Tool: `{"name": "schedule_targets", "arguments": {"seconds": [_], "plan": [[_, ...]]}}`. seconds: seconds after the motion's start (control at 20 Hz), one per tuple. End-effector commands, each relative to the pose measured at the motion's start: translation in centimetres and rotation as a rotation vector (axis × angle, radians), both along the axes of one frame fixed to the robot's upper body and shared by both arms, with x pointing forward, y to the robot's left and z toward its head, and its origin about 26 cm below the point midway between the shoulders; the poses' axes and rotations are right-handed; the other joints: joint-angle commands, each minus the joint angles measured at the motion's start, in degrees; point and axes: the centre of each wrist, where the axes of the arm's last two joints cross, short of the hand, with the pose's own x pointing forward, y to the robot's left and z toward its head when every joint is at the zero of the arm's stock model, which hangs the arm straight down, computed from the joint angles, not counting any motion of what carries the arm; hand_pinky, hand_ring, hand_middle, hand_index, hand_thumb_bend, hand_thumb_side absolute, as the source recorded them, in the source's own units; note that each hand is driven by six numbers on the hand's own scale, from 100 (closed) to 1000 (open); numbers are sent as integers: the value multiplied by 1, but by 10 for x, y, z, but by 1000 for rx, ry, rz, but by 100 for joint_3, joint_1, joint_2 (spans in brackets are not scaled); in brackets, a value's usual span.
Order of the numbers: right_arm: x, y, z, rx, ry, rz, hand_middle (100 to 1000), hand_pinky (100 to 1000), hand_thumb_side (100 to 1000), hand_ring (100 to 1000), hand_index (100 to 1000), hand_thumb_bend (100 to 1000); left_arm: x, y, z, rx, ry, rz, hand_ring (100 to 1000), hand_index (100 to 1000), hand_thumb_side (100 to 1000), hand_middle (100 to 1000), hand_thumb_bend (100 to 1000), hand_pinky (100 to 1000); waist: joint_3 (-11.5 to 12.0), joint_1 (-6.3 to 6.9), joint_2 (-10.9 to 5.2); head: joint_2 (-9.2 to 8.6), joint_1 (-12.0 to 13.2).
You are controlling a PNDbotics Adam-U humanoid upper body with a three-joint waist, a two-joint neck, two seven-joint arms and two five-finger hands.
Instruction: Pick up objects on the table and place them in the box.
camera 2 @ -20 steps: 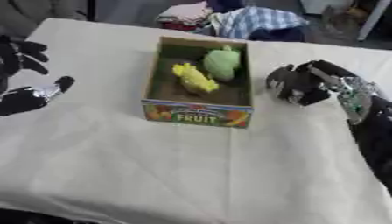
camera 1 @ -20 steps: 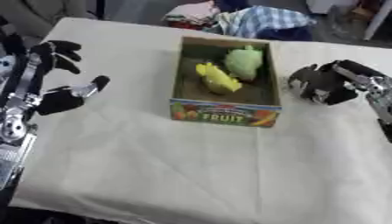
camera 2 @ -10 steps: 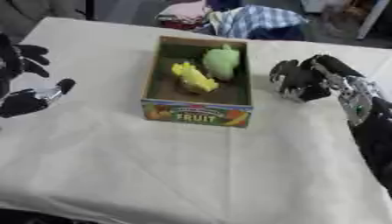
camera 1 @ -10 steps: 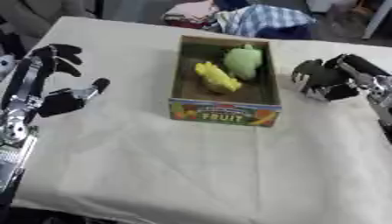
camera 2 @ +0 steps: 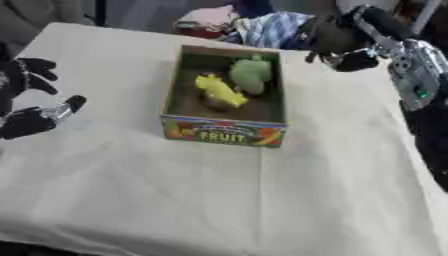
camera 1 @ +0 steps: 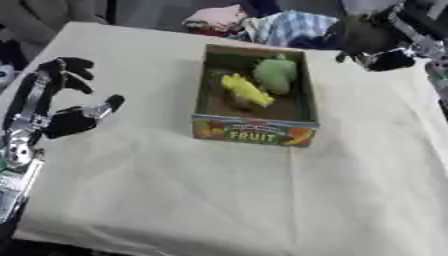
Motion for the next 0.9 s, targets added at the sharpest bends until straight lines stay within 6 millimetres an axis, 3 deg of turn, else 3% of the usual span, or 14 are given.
{"name": "schedule_targets", "arguments": {"seconds": [0.05, 0.25, 0.45, 0.75, 0.9], "plan": [[3, 35, 24, -20, -35, 104, 398, 594, 277, 445, 502, 243, 0, 0, 6, 15, -16, -11, 519, 729, 196, 555, 602, 693, 31, 12, -104, 29, -53], [12, 80, 13, -77, 21, 177, 408, 601, 296, 455, 511, 244, 1, -4, 8, 12, -25, -29, 518, 727, 193, 554, 600, 693, 150, 15, -109, 29, -157], [18, 107, -18, -91, 97, 178, 428, 601, 320, 471, 533, 228, 1, -9, 13, 2, -48, -44, 518, 727, 192, 554, 599, 693, 252, 52, -86, 29, -257], [22, 116, -65, -114, 186, 106, 495, 620, 389, 534, 623, 242, 1, -14, 15, -10, -53, -59, 519, 729, 195, 555, 572, 694, 347, 95, -39, 16, -326], [23, 108, -76, -119, 194, 42, 568, 640, 434, 597, 738, 280, 1, -14, 14, -12, -48, -58, 520, 729, 196, 556, 567, 697, 354, 101, -33, 15, -324]]}}
